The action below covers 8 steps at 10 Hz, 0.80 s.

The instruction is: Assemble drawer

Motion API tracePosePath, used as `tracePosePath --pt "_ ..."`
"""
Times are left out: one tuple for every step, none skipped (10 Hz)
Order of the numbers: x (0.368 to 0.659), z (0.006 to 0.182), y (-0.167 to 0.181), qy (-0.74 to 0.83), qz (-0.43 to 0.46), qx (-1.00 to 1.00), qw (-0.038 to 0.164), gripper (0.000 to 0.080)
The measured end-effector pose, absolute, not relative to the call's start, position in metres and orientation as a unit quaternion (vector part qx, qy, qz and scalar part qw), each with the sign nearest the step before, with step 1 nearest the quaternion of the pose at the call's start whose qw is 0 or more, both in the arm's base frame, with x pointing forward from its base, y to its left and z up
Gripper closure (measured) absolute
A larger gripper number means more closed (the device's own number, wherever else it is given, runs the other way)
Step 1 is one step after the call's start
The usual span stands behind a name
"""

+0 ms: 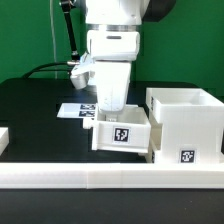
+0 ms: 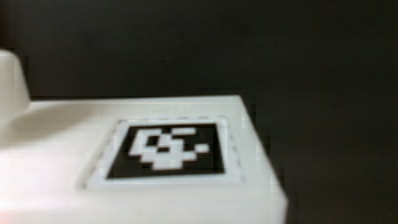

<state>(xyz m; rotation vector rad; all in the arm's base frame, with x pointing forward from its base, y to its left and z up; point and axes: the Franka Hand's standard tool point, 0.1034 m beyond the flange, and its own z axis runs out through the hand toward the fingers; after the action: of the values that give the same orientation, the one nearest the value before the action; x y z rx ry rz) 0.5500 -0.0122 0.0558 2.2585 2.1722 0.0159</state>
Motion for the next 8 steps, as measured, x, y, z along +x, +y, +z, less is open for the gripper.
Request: tracePosePath --pt "0.550 0.056 -0.012 0.696 0.005 0.718 0.004 0.0758" --pt "0.550 0.056 -0.008 0.698 0.006 0.716 0.004 0.0758" --pt "0.550 0.056 -0.012 0.707 0.011 0.707 -0.002 0.0758" --pt "0.550 0.057 -0.020 0.707 0.018 0.707 -0.009 0.0758" --pt "0.550 0.056 -0.029 0.705 0.032 0.708 -0.022 0.0758" --pt "0.549 0.056 -0.030 0.702 0.035 0.711 -0.025 0.0758" --pt "0.549 0.055 -0.029 0.702 0.033 0.711 -0.025 0.0758" --pt "0.548 0.054 -0.029 0.702 0.033 0.711 -0.026 0.0758"
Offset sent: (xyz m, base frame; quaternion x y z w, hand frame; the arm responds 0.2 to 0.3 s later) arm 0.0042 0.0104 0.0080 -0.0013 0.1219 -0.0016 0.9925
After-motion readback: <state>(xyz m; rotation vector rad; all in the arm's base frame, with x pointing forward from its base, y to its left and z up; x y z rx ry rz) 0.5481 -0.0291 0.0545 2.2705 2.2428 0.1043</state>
